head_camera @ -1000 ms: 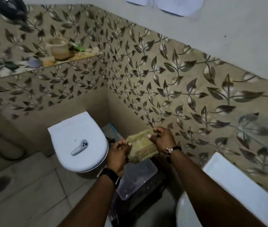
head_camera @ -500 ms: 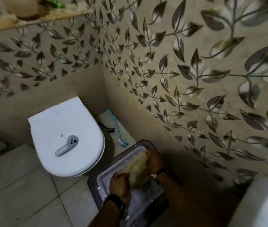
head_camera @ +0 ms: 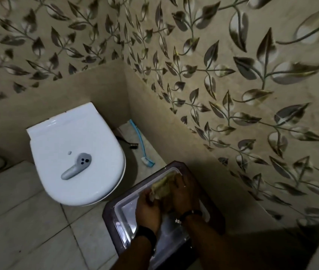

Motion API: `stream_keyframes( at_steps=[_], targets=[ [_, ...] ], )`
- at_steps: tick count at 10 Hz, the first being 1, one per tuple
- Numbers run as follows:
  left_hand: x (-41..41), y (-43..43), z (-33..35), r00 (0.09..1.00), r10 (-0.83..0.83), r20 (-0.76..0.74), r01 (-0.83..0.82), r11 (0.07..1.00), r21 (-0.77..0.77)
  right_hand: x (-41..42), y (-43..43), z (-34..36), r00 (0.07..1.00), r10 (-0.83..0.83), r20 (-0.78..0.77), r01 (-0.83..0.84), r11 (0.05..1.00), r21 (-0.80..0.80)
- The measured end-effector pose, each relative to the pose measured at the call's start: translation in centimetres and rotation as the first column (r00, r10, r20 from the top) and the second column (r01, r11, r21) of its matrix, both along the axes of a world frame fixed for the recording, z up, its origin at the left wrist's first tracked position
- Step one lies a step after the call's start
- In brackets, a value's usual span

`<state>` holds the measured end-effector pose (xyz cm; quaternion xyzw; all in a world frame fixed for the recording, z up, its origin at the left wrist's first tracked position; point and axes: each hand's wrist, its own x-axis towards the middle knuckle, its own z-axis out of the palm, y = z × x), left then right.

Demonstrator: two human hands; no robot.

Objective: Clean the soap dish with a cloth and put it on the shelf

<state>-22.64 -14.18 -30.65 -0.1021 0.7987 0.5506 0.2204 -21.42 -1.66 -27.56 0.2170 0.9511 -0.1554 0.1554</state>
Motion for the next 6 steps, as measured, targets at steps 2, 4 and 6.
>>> stream_keyframes(
  at_steps=[2, 4, 6],
  targets=[
    [0.9, -0.5, -1.5, 0.901, -0.414, -0.134, 0.323, 0.843, -0.43, -0.2, 0.2, -2.7, 0.958, 0.183, 0.219, -0.204, 0.976, 0.077],
    [1.2, -1.3, -1.2, 0.848, -0.528, -0.038, 0.455, 0.763, -0.459, 0.4, -0.1, -2.1, 0.909, 0.201, 0.364, -0.222, 0.975, 0.018],
    [-0.2, 0.4, 4.5, 0.801, -0.558, -0.216, 0.261, 0.651, -0.713, 2.3, -0.5, 3.2, 0.991, 0.133, -0.004, -0.133, 0.991, -0.018]
  ],
)
